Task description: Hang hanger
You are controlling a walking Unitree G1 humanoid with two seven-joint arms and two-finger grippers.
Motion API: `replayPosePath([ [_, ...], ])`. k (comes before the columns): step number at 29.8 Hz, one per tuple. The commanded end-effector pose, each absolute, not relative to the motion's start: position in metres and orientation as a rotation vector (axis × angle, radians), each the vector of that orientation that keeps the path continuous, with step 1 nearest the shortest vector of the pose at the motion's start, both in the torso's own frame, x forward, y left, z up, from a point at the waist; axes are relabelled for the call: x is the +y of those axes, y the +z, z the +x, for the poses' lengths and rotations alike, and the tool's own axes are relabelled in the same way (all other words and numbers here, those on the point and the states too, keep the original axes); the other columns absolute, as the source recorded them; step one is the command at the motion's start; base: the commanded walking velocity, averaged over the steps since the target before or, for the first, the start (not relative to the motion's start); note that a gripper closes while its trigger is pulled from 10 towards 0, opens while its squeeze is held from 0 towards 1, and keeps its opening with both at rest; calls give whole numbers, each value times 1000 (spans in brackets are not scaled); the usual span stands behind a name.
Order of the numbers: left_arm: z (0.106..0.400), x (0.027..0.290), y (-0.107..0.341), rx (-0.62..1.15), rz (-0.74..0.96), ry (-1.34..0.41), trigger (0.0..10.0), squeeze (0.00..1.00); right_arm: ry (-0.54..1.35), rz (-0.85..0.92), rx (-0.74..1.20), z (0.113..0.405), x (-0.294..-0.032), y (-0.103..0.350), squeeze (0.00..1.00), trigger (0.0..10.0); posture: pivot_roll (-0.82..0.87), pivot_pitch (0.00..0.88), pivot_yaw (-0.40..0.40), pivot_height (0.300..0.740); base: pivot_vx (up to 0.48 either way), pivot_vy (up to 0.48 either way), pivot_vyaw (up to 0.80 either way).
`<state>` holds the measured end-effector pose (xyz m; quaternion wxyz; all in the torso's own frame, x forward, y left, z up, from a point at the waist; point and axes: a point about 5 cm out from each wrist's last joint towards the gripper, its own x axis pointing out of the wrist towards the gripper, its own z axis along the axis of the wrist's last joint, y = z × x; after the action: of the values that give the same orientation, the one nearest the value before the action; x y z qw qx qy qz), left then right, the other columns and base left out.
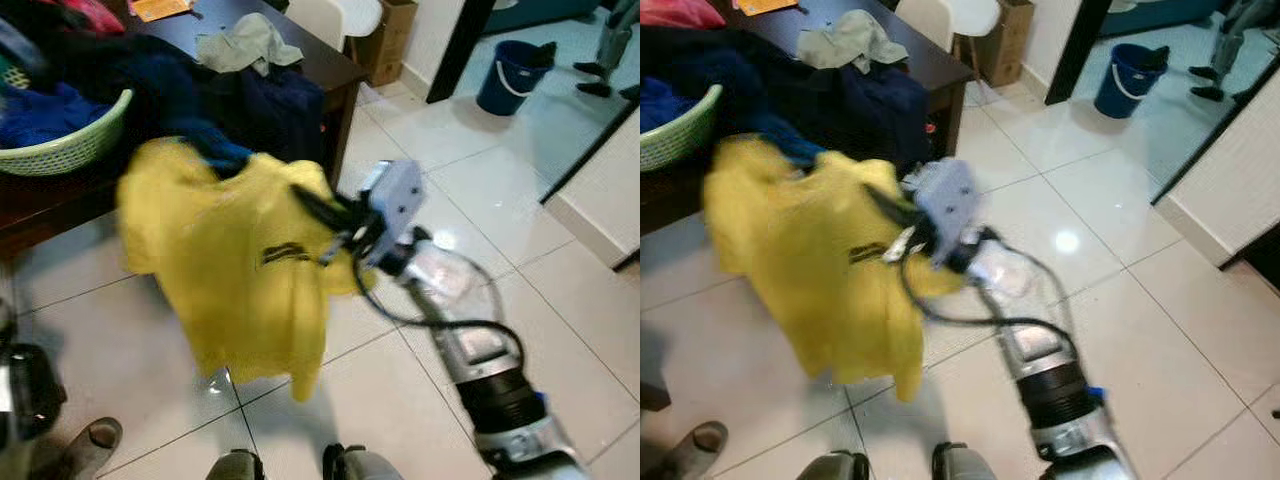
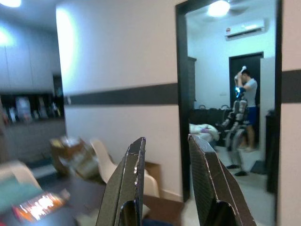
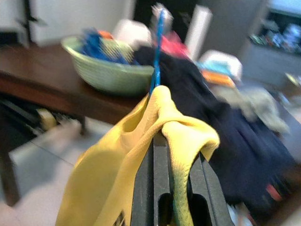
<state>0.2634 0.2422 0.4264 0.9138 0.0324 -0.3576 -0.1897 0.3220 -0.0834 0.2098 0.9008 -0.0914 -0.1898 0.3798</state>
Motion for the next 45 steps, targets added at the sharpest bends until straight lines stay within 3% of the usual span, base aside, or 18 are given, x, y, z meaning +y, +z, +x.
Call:
replayPosePath([
  [1, 264, 239, 423, -708, 67, -418, 10000, 0, 769, -192, -388, 325, -83, 214, 0, 10000, 125, 74, 6, 740, 0, 0, 0],
  [7, 274, 238, 395, -603, 6, -375, 10000, 0, 728, -104, -287, 332, -94, 204, 0, 10000, 114, 72, -12, 740, 0, 0, 0],
  [10, 286, 230, 348, -452, -3, -329, 10000, 0, 561, 109, -356, 331, -106, 208, 0, 10000, 110, 72, -15, 740, 0, 0, 0],
  [14, 289, 225, 322, -377, -9, -311, 10000, 0, 456, 180, -411, 330, -112, 212, 0, 10000, 108, 70, -13, 740, 0, 0, 0],
  [16, 292, 222, 296, -302, 23, -283, 10000, 0, 382, 176, -451, 326, -114, 212, 0, 10000, 100, 64, -6, 740, 0, 0, 0],
  [29, 296, 216, 238, -146, 19, -168, 10000, 0, 322, 30, -488, 319, -107, 203, 0, 10000, 82, 29, -10, 740, 0, 0, 0],
  [33, 289, 215, 201, -97, 28, -40, 10000, 0, 196, 7, -427, 326, -123, 181, 0, 10000, 73, 0, -2, 740, 0, 0, 0],
  [45, 290, 222, 186, -72, 82, -4, 10000, 0, 65, 40, -390, 331, -145, 165, 0, 10000, 60, 0, 35, 740, 0, 0, 0],
])
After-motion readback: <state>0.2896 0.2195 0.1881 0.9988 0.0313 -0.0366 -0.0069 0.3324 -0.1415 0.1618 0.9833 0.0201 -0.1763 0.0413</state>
